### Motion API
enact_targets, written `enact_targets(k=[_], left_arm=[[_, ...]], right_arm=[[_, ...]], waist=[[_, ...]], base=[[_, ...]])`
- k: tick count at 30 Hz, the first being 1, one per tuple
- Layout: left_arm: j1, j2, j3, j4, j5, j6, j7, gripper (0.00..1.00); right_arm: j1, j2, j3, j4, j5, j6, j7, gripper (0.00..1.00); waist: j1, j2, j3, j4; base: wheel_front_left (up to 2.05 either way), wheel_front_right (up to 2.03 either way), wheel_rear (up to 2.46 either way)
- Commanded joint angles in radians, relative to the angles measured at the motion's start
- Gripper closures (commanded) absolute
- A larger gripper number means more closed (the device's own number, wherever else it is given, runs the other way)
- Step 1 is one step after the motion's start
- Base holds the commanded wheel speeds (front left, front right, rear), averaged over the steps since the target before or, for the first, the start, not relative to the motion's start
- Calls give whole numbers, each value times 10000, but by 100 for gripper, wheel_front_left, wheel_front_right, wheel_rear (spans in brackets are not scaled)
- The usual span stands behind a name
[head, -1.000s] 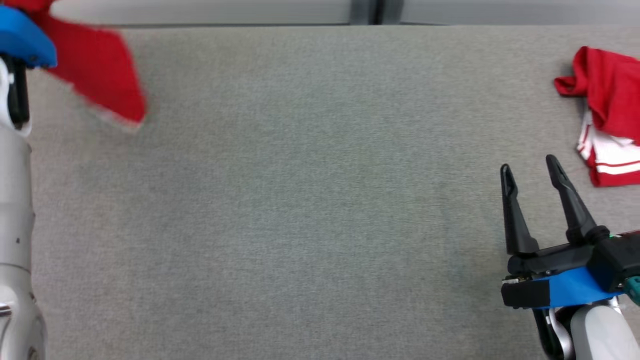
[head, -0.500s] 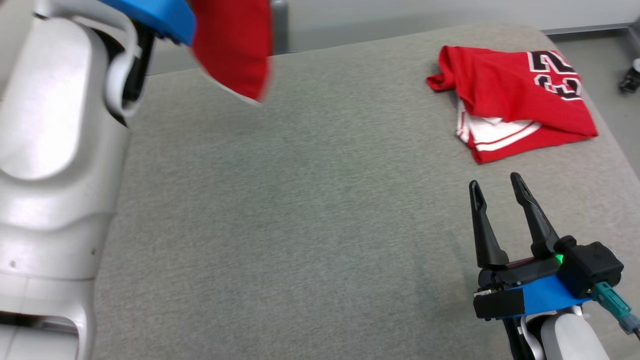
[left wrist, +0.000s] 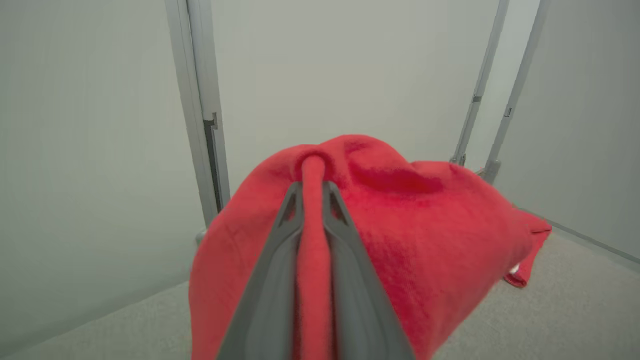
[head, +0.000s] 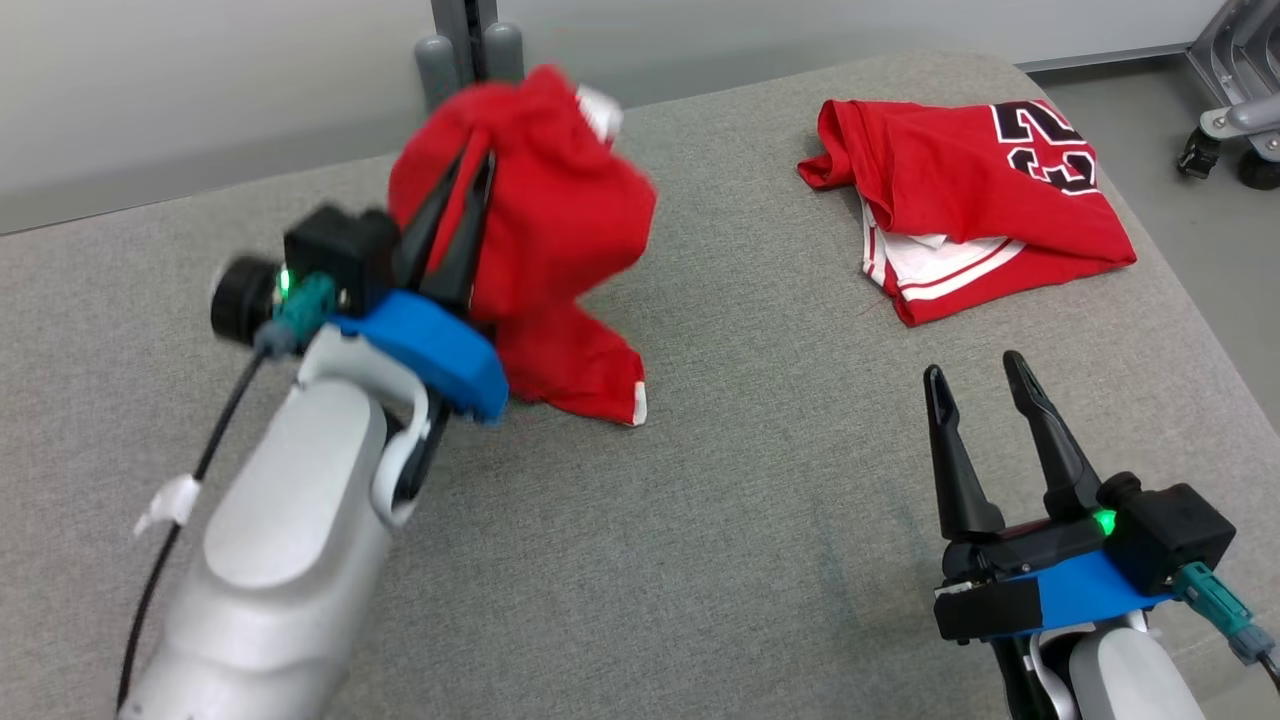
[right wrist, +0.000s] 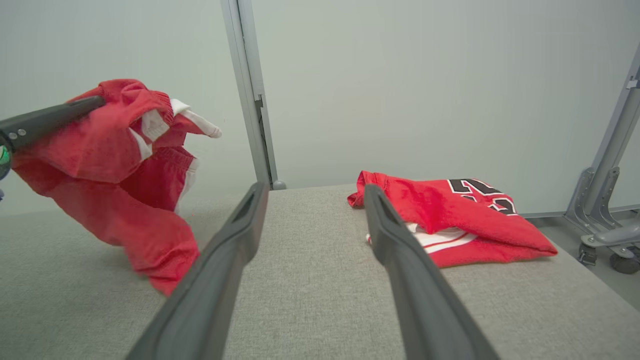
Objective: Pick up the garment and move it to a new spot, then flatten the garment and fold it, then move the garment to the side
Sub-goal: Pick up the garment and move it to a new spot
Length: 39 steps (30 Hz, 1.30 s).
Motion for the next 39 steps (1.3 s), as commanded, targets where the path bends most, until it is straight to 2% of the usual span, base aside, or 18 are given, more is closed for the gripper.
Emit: enact_targets(k=[1, 6, 7, 8, 9, 10, 14, 17, 27, 32, 39], left_arm=[[514, -27, 85, 292, -206, 54, -209, 100], [1631, -290, -130, 1002, -313, 71, -610, 100], [1821, -347, -215, 1113, -301, 47, -674, 72], [1983, -395, -291, 1218, -323, 35, -706, 55], [2097, -439, -358, 1298, -308, 14, -776, 10], [2182, -458, -406, 1351, -246, 13, -807, 0], [2345, -569, -400, 1319, -203, 52, -947, 0], [2417, -518, -28, 979, -248, 214, -999, 0], [3793, 186, 2133, -1745, 521, 852, -1010, 0], [4874, 283, 2857, -2387, 1006, 892, -1010, 0], [6282, 133, 3764, -3041, 1609, 929, -1012, 0]], right_arm=[[-75, 9, 31, 90, 104, 1, -32, 0], [-3, 5, 2, 379, 112, 1, -32, 0], [35, 7, -3, 422, 107, 1, -32, 0], [73, 4, -25, 464, 97, 1, -33, 0], [103, 5, -25, 510, 84, 1, -33, 0], [125, 4, -25, 557, 71, 1, -31, 0], [200, 4, -126, 667, 13, 1, -33, 0], [257, 4, -201, 761, 7, 1, -31, 0], [616, 3, -495, 935, -87, 1, -32, 0], [798, 5, -568, 970, -142, 1, -32, 0], [1103, 1, -661, 1025, -215, 1, -32, 0]], waist=[[0, 1, -16, 9], [0, 1, -155, 166], [0, 1, -186, 199], [0, 1, -232, 235], [0, 1, -270, 267], [0, 1, -308, 310], [0, 1, -453, 497], [0, 1, -617, 712], [0, 1, -1163, 1518], [0, 1, -1425, 1915], [0, 1, -1703, 2383]], base=[[0, 0, 0], [0, 0, 0], [0, 0, 0], [0, 0, 0], [0, 0, 0], [0, 0, 0], [0, 0, 0], [0, 0, 0], [0, 0, 0], [0, 0, 0], [0, 0, 0]])
